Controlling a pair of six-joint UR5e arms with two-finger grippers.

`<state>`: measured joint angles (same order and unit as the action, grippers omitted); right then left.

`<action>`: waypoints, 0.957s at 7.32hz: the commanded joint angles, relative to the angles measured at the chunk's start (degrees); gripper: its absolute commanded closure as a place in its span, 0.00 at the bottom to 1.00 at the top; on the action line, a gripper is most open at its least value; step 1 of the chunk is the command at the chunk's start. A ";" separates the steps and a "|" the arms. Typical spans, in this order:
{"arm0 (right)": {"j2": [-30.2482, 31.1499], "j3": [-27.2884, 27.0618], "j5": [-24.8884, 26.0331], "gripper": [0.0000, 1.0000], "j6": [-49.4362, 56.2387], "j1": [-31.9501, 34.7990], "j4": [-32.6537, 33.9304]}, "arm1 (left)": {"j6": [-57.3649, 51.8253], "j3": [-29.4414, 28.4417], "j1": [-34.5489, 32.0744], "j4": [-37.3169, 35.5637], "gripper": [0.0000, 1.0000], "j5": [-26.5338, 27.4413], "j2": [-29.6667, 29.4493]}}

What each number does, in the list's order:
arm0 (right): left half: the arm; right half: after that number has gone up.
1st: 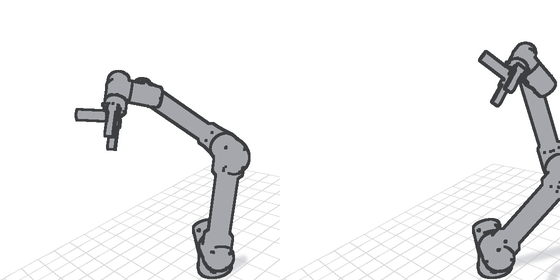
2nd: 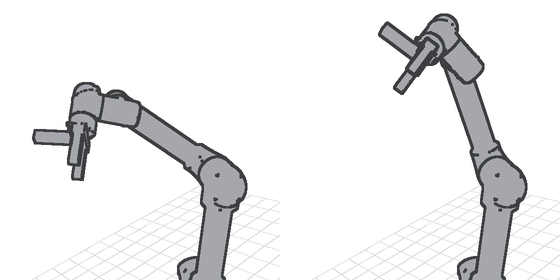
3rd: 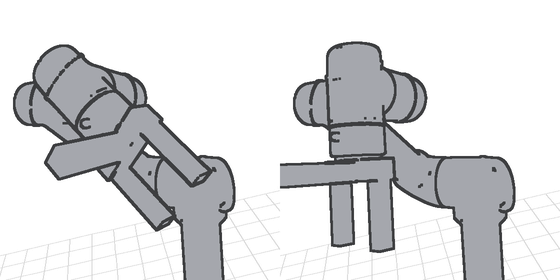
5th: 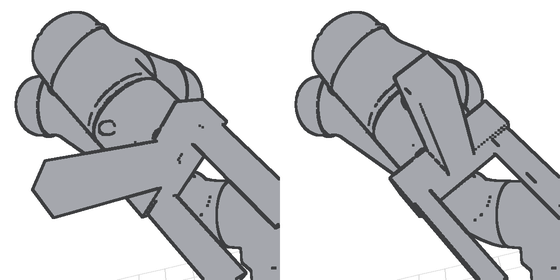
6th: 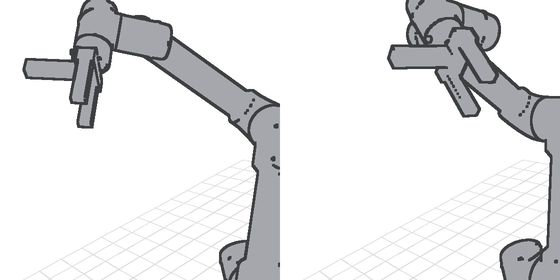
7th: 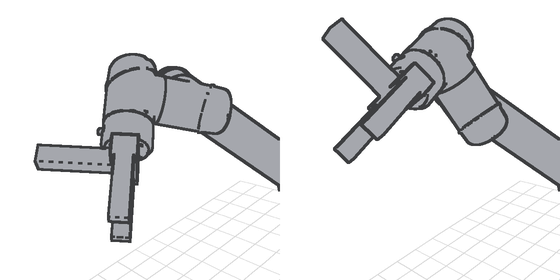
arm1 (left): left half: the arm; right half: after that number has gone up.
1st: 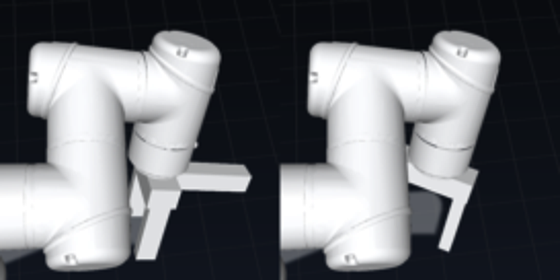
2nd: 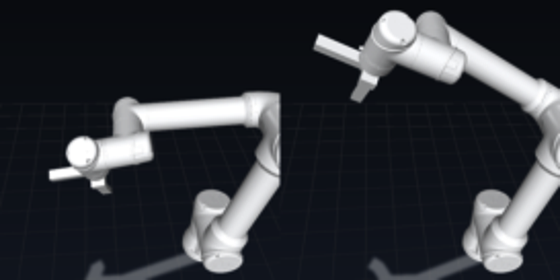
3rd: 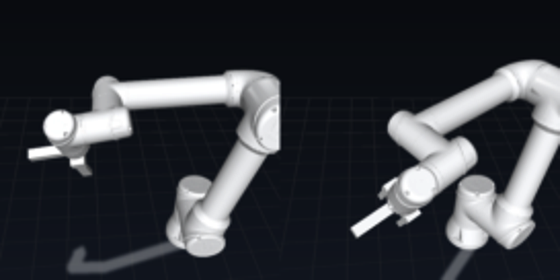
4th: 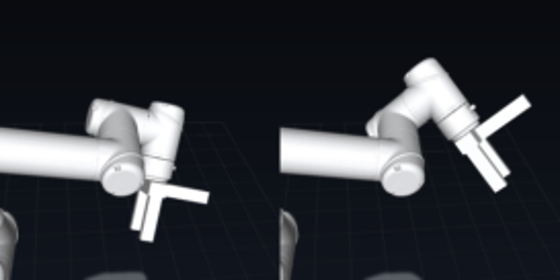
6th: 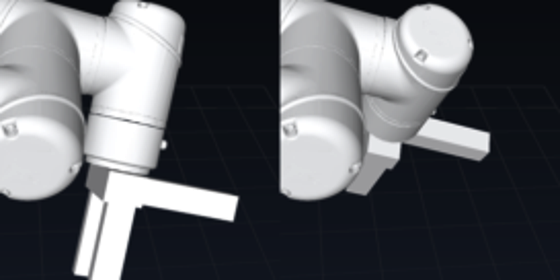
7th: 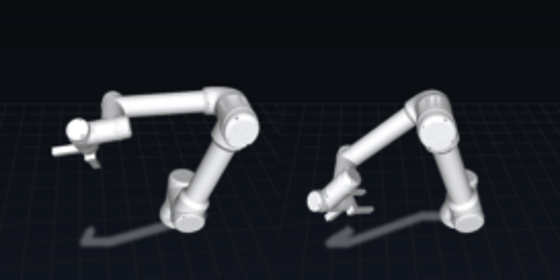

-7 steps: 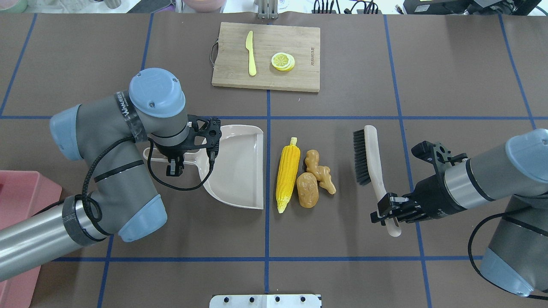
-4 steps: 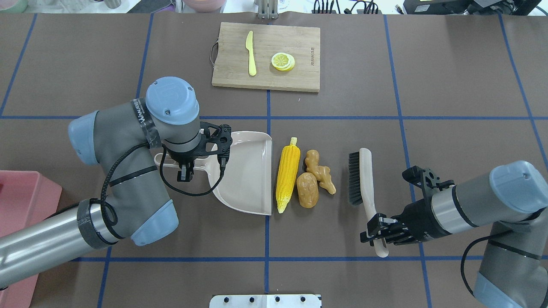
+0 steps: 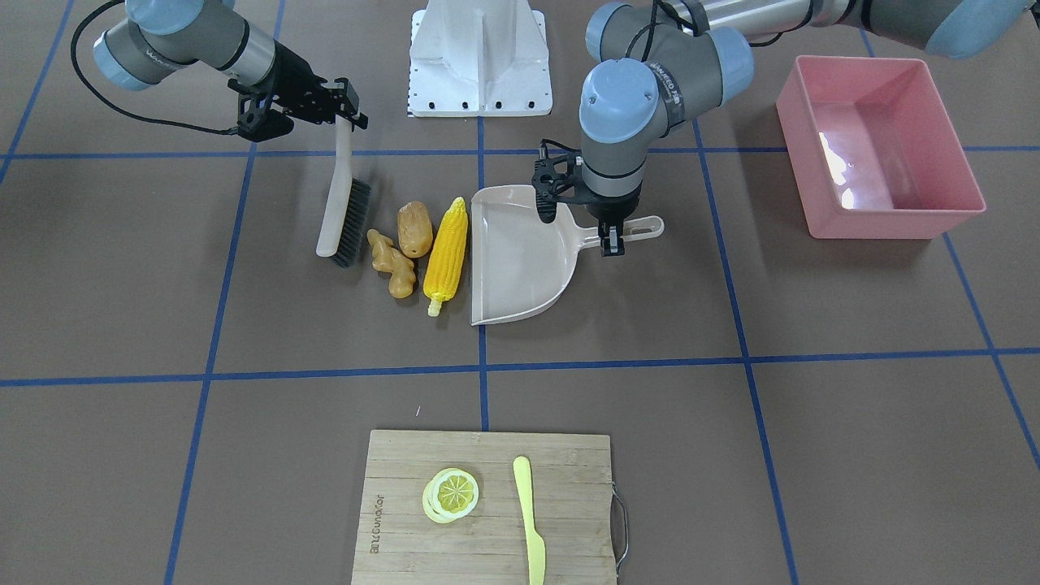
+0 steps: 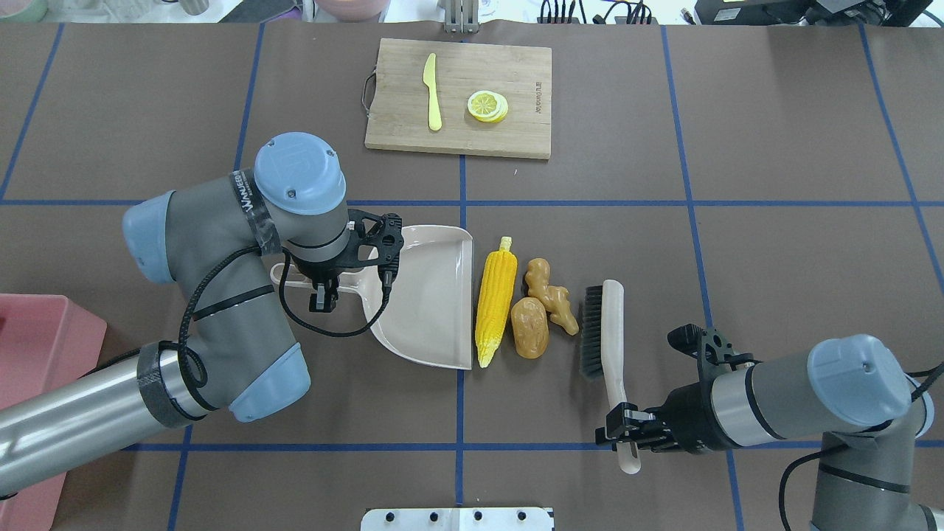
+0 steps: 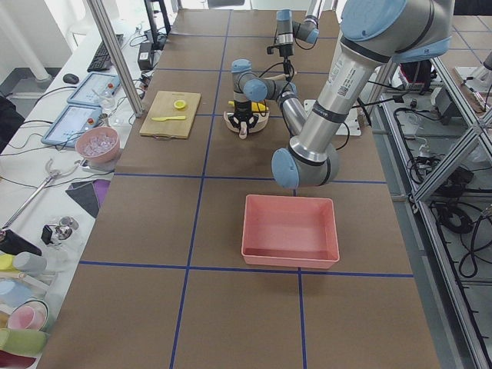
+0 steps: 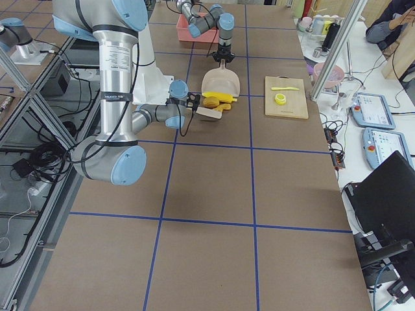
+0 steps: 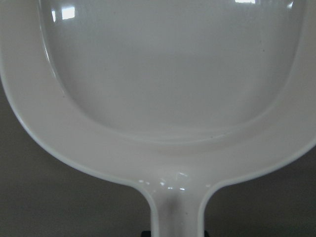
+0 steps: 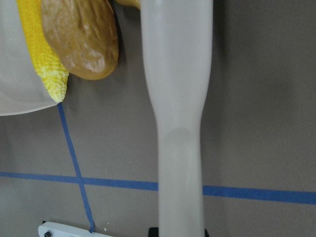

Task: Sweep and dump trash into bin
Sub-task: 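Sweep the corn, potato and ginger into the dustpan with the right-held brush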

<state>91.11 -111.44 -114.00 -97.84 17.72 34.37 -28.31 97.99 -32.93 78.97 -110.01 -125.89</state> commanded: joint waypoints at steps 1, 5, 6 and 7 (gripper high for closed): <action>-1.63 0.51 1.41 1.00 -0.08 -2.15 -0.01 | 0.10 -0.08 0.06 1.88 1.00 0.06 0.64; -5.49 3.32 1.41 1.00 0.63 -2.43 0.17 | 0.10 -0.43 0.15 1.89 1.00 0.06 0.64; -7.16 4.46 1.32 1.00 0.63 -2.17 0.43 | 0.01 -0.44 0.15 1.89 1.00 0.06 0.73; -8.48 5.52 1.41 1.00 0.72 -1.99 0.43 | 0.01 -0.44 0.15 1.89 1.00 0.06 0.73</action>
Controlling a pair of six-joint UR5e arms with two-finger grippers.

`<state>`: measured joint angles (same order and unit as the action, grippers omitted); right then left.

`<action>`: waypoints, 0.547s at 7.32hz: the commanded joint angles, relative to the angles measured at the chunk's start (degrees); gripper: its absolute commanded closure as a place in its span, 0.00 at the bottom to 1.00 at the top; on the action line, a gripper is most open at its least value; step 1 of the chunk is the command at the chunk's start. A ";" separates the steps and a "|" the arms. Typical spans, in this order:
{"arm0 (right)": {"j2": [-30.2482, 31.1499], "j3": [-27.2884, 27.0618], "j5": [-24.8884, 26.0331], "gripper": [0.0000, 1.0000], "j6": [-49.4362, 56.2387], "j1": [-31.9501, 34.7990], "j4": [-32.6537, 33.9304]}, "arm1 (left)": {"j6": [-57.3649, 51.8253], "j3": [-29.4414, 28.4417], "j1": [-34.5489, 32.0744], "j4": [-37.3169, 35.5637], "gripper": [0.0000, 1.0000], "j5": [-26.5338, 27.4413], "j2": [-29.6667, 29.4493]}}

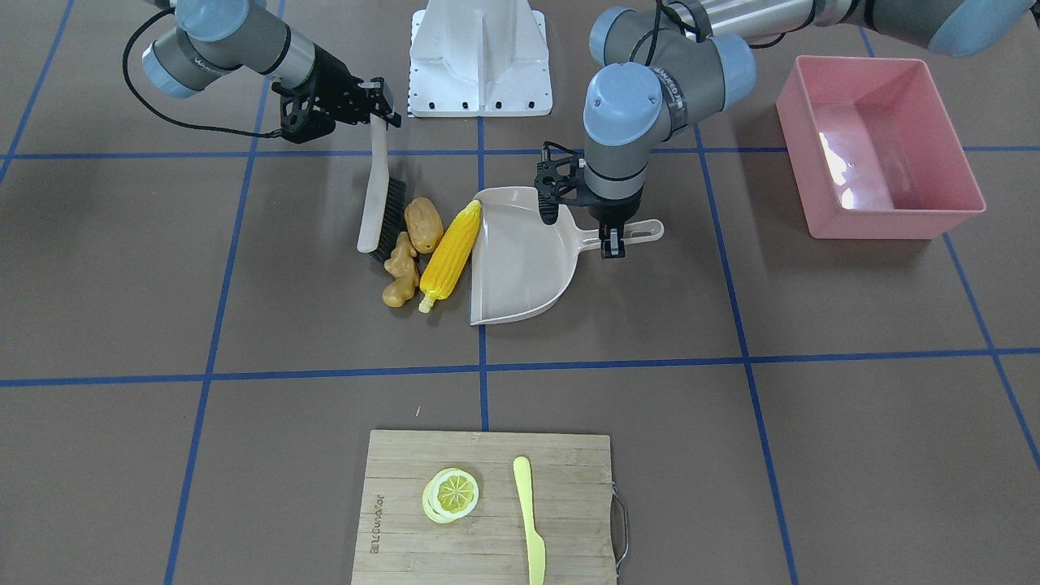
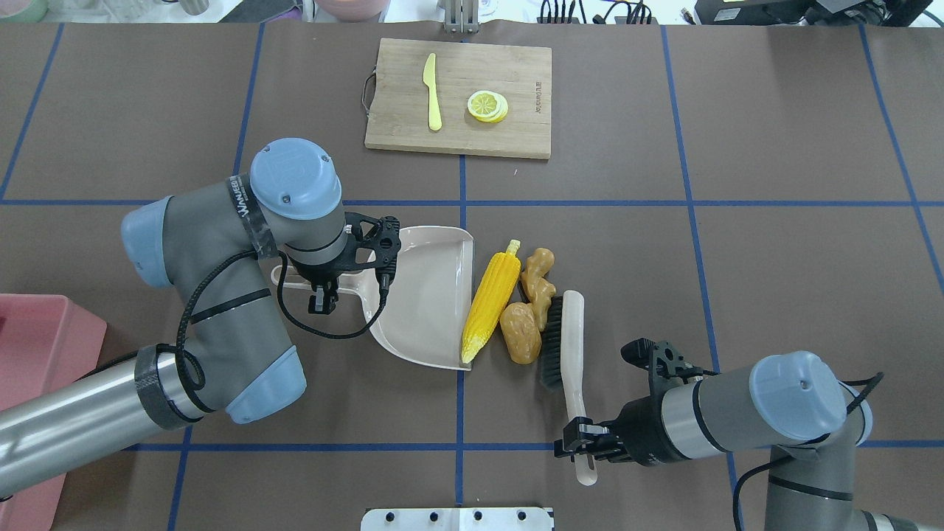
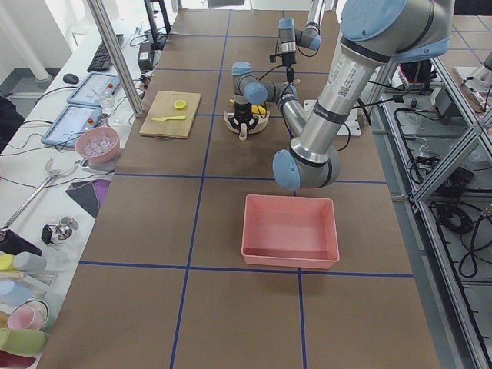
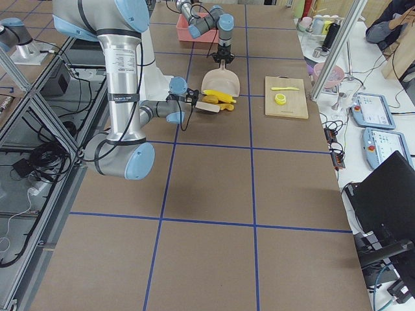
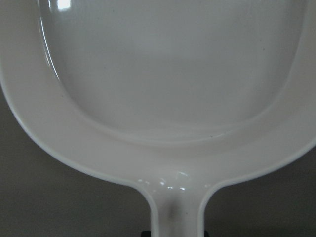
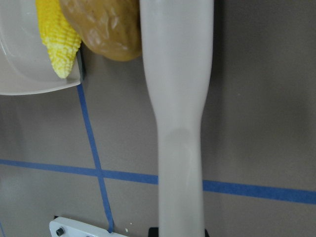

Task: Sweep and dump trash into bin
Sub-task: 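Sweep the corn, potato and ginger into the dustpan with the right-held brush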

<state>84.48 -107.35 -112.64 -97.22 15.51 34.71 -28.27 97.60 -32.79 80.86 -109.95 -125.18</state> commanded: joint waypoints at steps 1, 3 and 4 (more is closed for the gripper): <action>-3.43 2.23 0.14 1.00 0.19 0.22 0.36 | -0.03 -0.22 0.00 0.00 1.00 0.00 0.02; -7.73 5.38 0.14 1.00 0.19 0.40 0.54 | -0.12 -0.22 0.00 0.00 1.00 0.00 0.02; -9.75 6.88 0.05 1.00 0.19 0.48 0.54 | -0.12 -0.22 0.00 0.00 1.00 0.00 0.02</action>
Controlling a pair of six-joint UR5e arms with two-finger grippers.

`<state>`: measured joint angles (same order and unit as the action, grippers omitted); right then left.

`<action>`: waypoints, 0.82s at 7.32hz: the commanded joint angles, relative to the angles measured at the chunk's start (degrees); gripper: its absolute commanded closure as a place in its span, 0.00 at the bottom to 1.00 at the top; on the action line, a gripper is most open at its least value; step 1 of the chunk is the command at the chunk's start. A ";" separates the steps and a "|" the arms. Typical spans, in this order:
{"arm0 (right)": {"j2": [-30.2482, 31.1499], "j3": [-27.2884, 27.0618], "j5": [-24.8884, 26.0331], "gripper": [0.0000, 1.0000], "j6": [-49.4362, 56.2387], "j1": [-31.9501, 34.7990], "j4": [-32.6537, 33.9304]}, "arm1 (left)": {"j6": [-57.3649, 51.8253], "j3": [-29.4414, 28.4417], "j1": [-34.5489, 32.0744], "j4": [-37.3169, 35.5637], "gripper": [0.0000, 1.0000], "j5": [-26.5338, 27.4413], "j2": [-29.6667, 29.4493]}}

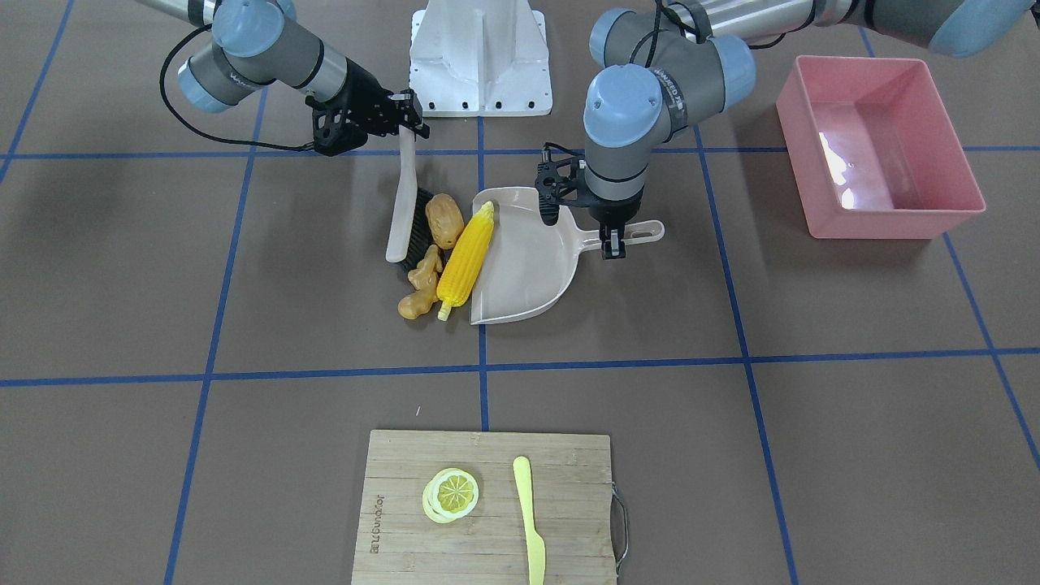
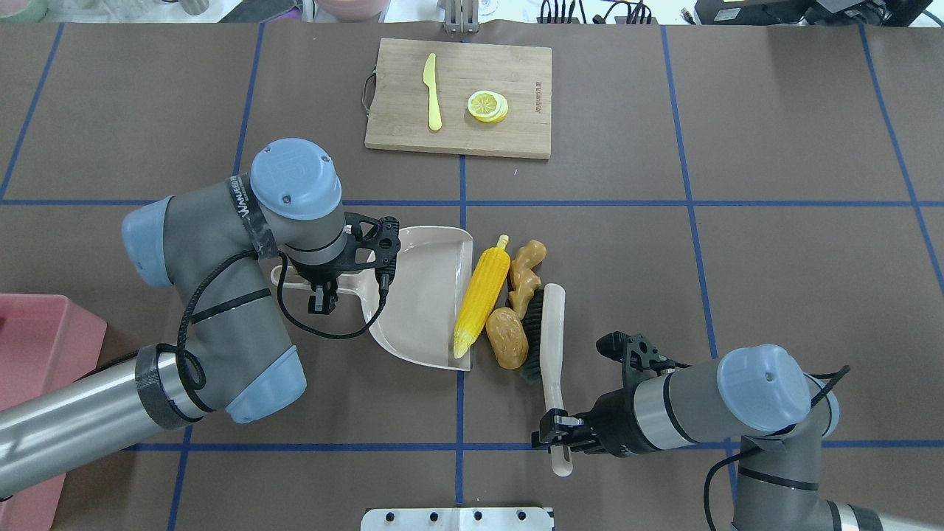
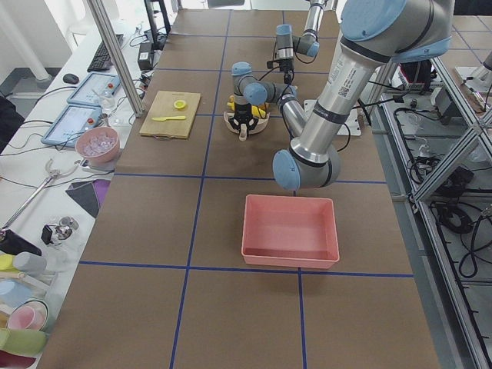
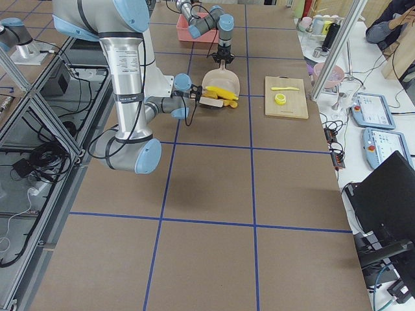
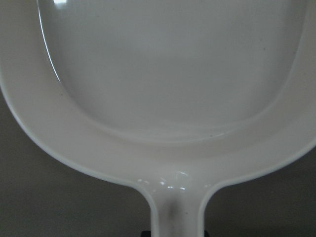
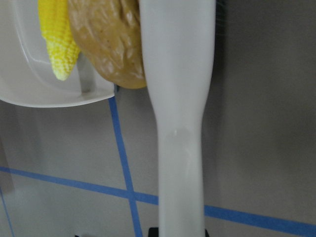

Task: Sweep and dump trash into bin
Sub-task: 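Sweep the corn, potato and ginger into the dustpan with the right-held brush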

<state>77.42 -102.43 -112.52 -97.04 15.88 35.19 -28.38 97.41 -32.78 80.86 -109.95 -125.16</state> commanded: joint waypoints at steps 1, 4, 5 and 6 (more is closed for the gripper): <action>-4.63 2.75 -0.07 1.00 0.01 0.29 1.27 | -0.10 -0.03 0.00 0.00 1.00 0.00 0.09; -11.23 2.85 0.02 1.00 1.23 0.29 9.88 | -0.19 -0.03 -0.09 0.00 1.00 0.00 0.09; -12.20 3.02 0.11 1.00 1.32 0.29 10.68 | -0.19 0.06 -0.09 0.00 1.00 0.00 0.09; -12.99 3.28 0.11 1.00 1.41 0.37 11.04 | -0.19 0.06 -0.09 0.00 1.00 0.00 0.09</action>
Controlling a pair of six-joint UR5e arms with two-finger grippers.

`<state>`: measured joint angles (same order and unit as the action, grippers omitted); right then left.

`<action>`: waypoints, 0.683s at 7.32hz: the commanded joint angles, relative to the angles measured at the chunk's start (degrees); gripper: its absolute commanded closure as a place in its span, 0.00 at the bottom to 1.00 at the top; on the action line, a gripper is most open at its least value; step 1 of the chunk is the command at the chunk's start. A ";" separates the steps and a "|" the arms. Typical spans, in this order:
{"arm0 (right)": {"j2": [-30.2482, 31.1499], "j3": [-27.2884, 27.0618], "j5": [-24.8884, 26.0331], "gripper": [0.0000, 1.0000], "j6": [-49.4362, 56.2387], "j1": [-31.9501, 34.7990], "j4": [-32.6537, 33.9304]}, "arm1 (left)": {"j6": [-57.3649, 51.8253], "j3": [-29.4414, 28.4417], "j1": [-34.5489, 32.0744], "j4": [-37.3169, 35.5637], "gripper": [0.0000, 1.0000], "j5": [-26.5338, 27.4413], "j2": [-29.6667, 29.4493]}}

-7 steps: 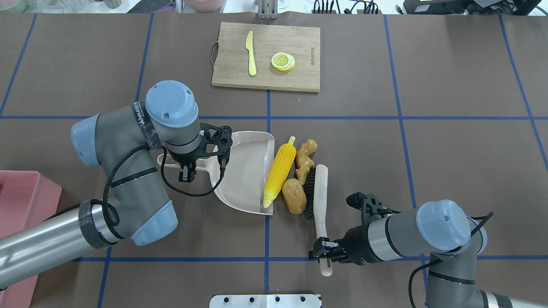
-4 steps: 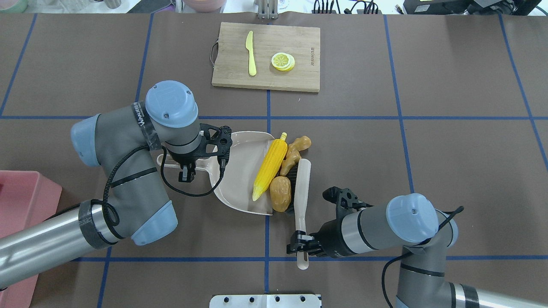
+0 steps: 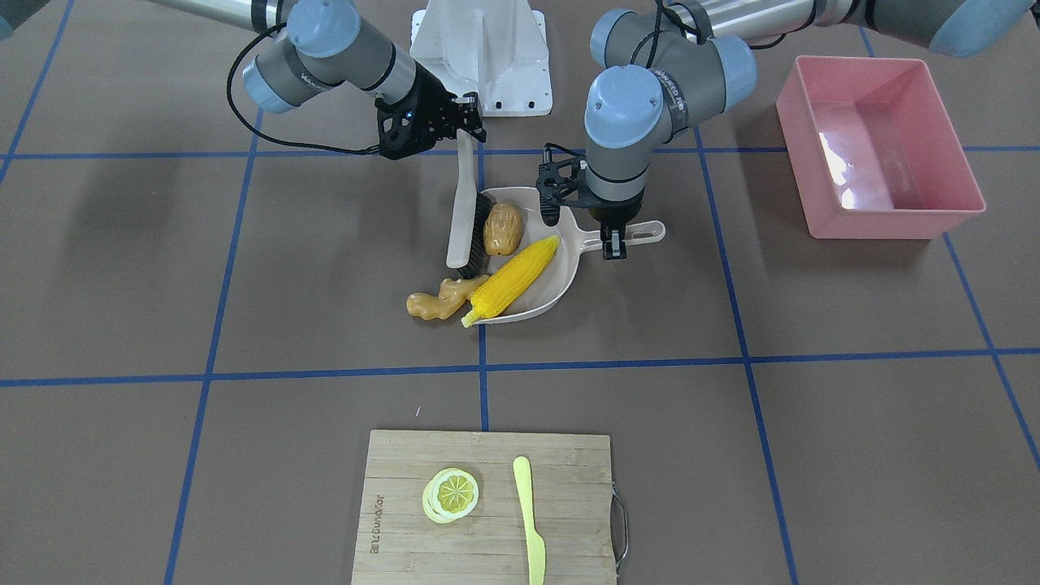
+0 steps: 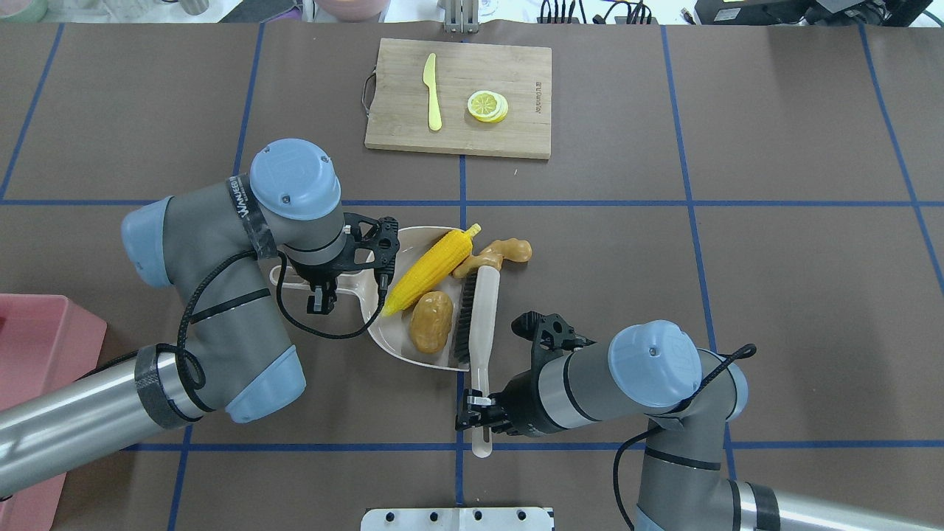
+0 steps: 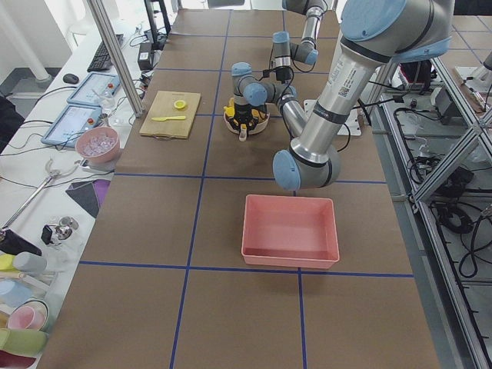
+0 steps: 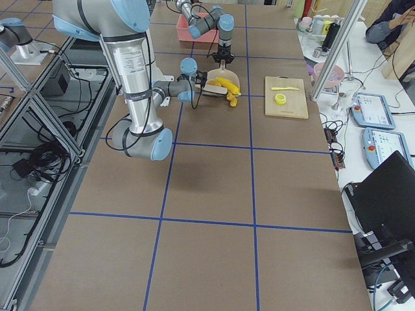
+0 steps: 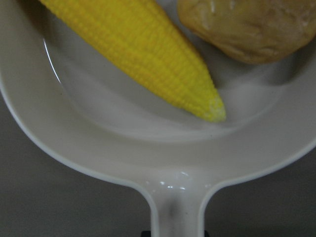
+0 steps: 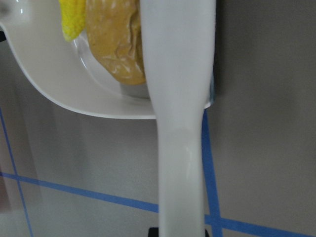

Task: Sweep and dump trash into bin
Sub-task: 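Sweep the corn, potato and ginger into the dustpan with the right-held brush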

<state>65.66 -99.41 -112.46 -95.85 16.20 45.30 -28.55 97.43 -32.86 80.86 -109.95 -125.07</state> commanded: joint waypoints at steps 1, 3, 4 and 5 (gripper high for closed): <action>-2.20 0.62 0.04 1.00 0.22 0.06 1.54 | -0.01 0.04 -0.01 0.00 1.00 0.00 0.26; -3.87 0.62 -0.04 1.00 0.22 0.23 4.01 | 0.07 0.04 -0.01 0.00 1.00 0.00 0.35; -3.61 0.27 -0.74 1.00 0.22 0.93 4.10 | -0.01 0.04 -0.01 0.09 1.00 0.00 0.35; -2.92 -0.16 -3.36 1.00 0.22 3.20 4.62 | -0.01 0.04 -0.01 0.09 1.00 0.00 0.53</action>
<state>62.25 -99.13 -113.59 -95.63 17.43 49.35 -28.54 97.47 -32.87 80.92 -109.95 -124.68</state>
